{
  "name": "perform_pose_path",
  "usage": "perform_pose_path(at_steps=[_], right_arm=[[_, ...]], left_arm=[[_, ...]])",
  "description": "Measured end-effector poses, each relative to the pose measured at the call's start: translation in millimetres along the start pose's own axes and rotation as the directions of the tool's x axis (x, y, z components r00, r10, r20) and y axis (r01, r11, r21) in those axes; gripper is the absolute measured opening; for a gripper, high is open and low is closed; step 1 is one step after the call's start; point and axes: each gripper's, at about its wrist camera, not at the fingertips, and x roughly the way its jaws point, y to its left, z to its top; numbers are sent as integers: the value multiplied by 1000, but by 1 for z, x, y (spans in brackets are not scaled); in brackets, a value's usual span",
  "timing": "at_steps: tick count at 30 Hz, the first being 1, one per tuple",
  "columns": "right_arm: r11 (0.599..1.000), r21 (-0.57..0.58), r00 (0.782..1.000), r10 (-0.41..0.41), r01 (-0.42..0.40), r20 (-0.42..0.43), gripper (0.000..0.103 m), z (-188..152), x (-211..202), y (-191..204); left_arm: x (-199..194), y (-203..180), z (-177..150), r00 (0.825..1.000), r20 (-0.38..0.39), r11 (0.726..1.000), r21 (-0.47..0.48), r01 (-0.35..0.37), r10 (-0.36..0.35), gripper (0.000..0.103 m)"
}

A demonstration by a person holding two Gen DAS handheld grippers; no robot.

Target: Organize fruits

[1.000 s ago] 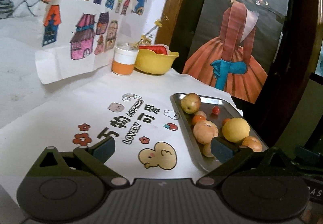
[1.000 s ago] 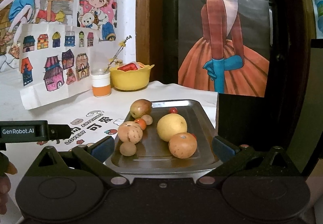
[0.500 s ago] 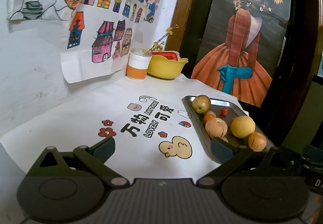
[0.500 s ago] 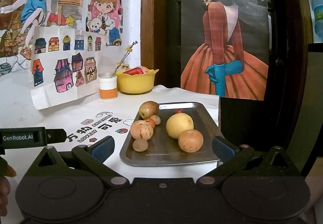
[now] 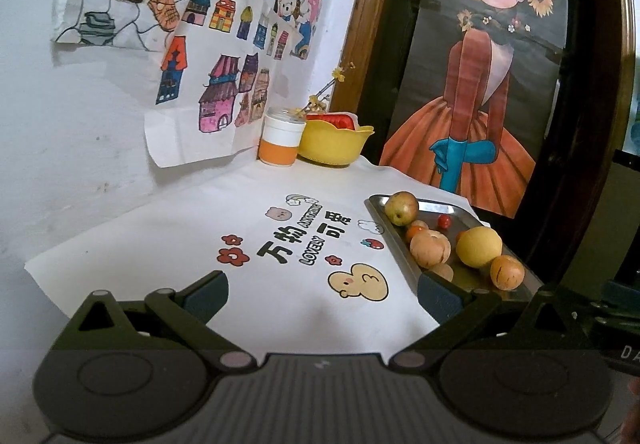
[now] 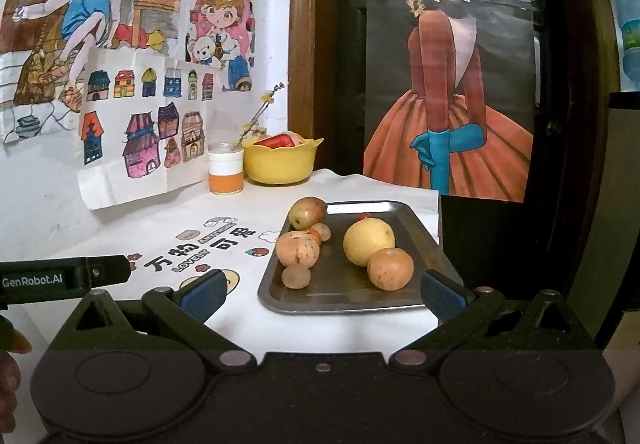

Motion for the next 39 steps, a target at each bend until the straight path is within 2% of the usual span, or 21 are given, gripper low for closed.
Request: perform_pose_path(at_steps=[10,19,32,39], right_arm=[[1000,-8,1000,9,-9,11,102,-10,-4,13],[1000,2,1000,6,-6,18,102,-22,-7,16],[1000,21,999,-17,16,47,102,-37,-14,18],[1000,27,999,-15,14,46,102,-42,-15,19]], left_arm=[[-8,14,-12,1000,26,1000,-10,-13,13,103],[-16,21,-22,997,79,999,16,-28,27,103],[-23,24,-37,995,96,998,52,-25,20,103],[-26,27,-38,995,97,998,40,-39,35,103]])
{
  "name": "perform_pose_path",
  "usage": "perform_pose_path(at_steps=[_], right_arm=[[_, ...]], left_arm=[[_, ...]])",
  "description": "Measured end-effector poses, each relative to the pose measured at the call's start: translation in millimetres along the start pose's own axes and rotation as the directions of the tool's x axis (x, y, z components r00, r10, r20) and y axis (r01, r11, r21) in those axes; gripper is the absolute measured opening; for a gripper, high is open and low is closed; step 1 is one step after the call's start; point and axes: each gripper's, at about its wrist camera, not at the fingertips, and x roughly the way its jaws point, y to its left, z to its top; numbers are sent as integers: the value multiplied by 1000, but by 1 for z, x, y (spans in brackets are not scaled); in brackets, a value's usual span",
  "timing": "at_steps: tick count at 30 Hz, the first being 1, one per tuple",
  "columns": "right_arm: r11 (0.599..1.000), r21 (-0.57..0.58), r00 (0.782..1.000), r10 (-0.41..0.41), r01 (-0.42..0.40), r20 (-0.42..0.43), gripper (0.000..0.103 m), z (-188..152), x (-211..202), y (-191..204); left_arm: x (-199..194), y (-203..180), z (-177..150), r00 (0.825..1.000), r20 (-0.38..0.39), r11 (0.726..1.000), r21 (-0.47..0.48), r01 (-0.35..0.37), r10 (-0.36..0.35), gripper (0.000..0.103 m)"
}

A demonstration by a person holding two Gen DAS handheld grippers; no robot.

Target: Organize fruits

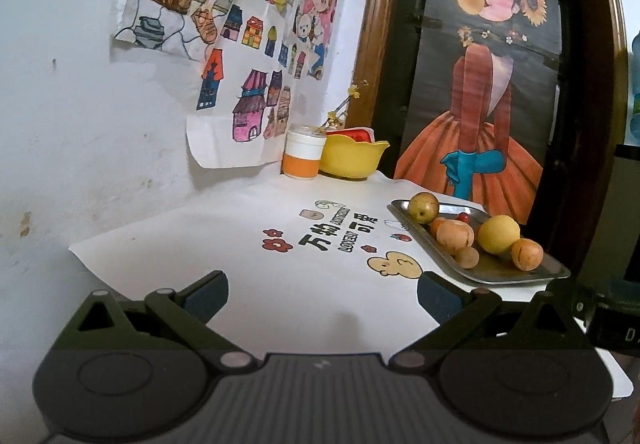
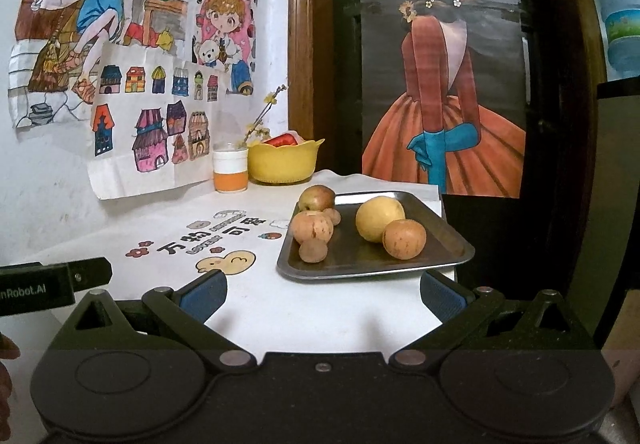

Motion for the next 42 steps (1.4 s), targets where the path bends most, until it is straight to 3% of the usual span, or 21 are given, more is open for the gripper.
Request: perform_pose_path(at_steps=[42], right_arm=[[1000,15,1000,-4,4,-4,102,-9,1,4]], left_arm=[[-2,0,1,1000,4,1000,8,-1,1,103]])
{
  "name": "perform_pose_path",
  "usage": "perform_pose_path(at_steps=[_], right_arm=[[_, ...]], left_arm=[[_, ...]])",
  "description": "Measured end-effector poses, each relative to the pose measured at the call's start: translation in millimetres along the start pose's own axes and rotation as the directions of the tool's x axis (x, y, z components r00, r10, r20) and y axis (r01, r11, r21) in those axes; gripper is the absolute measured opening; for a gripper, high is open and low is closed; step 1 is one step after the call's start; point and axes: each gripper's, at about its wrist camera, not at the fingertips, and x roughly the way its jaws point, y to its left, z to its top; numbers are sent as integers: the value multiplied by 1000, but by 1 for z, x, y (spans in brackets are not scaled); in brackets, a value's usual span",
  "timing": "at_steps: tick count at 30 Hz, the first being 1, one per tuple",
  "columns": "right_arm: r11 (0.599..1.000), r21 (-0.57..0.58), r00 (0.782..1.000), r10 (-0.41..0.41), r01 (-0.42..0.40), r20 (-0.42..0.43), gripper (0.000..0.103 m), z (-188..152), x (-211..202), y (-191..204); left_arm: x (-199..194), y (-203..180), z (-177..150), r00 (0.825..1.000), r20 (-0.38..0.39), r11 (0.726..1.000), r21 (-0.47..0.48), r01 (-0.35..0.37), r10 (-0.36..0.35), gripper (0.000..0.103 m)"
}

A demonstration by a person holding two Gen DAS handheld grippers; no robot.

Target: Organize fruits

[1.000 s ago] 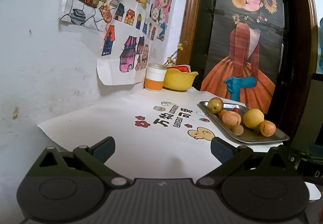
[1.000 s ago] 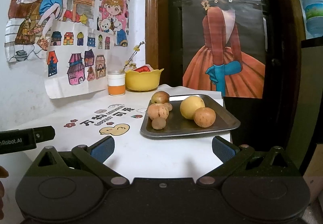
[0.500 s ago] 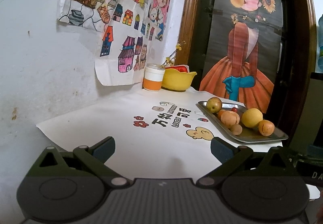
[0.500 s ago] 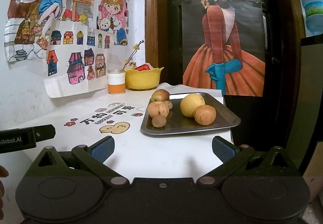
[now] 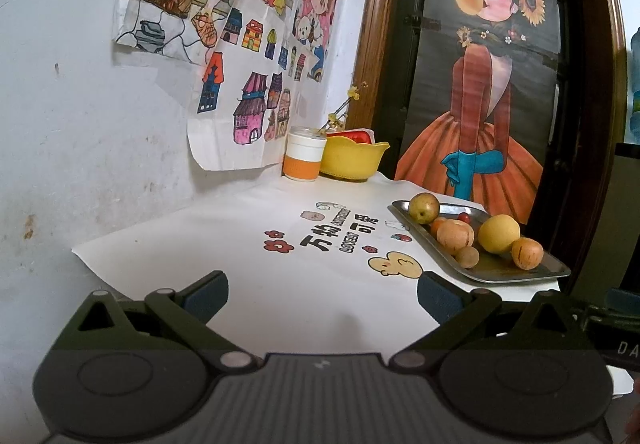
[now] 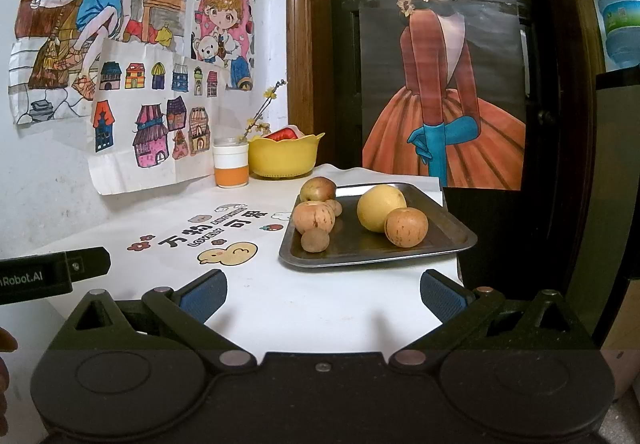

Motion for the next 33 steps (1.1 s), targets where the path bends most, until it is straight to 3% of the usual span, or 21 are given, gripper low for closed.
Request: perform_pose_path(at_steps=[33], right_arm=[[1000,4,1000,7,-7,-16,102,-6,1,7]], left_arm=[[1,0,-2,1000,-6,1000,1,-2,2,103]])
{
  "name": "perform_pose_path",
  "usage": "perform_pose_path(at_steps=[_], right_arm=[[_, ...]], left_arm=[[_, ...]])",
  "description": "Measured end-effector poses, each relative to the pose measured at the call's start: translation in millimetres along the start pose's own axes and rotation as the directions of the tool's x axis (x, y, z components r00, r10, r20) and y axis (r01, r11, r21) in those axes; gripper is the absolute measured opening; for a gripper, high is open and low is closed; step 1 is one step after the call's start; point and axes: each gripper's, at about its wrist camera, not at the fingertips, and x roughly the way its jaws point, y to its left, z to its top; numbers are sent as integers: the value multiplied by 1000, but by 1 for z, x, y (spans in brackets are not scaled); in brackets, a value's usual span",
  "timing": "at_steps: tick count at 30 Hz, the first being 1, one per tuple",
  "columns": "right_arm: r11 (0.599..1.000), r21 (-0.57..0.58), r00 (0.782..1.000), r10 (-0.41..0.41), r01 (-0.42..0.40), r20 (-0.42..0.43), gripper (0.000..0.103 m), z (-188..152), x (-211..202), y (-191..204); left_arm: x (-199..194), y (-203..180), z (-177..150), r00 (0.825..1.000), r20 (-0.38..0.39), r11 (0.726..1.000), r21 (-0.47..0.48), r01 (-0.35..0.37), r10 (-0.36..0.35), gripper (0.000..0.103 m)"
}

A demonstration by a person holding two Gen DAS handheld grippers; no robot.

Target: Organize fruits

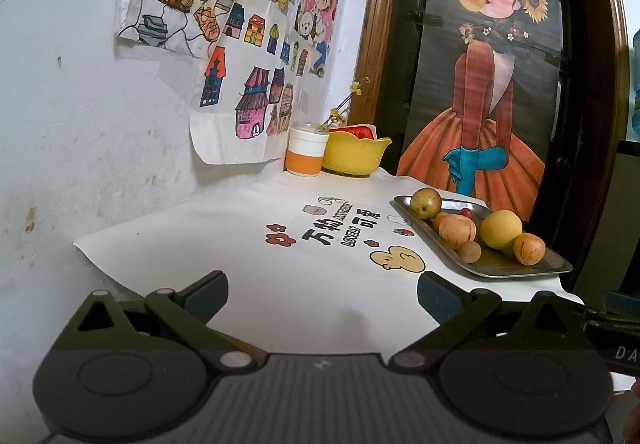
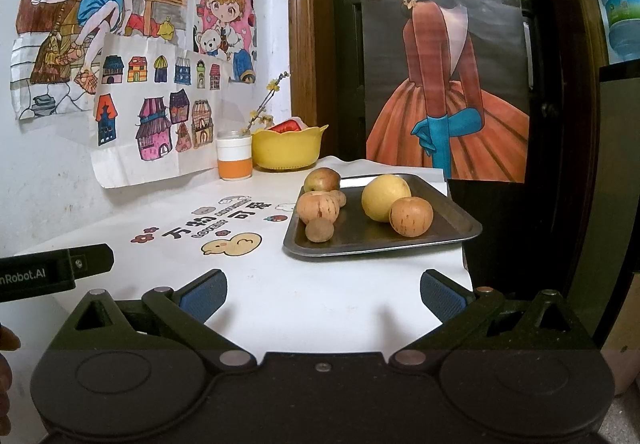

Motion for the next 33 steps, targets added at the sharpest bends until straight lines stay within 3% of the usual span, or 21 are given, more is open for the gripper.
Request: perform_pose_path(at_steps=[33], right_arm=[[1000,2,1000,4,-4,-18,102,-4,2,2]], left_arm=[[0,-3,-4,1000,-14,1000,26,-14,15,103]])
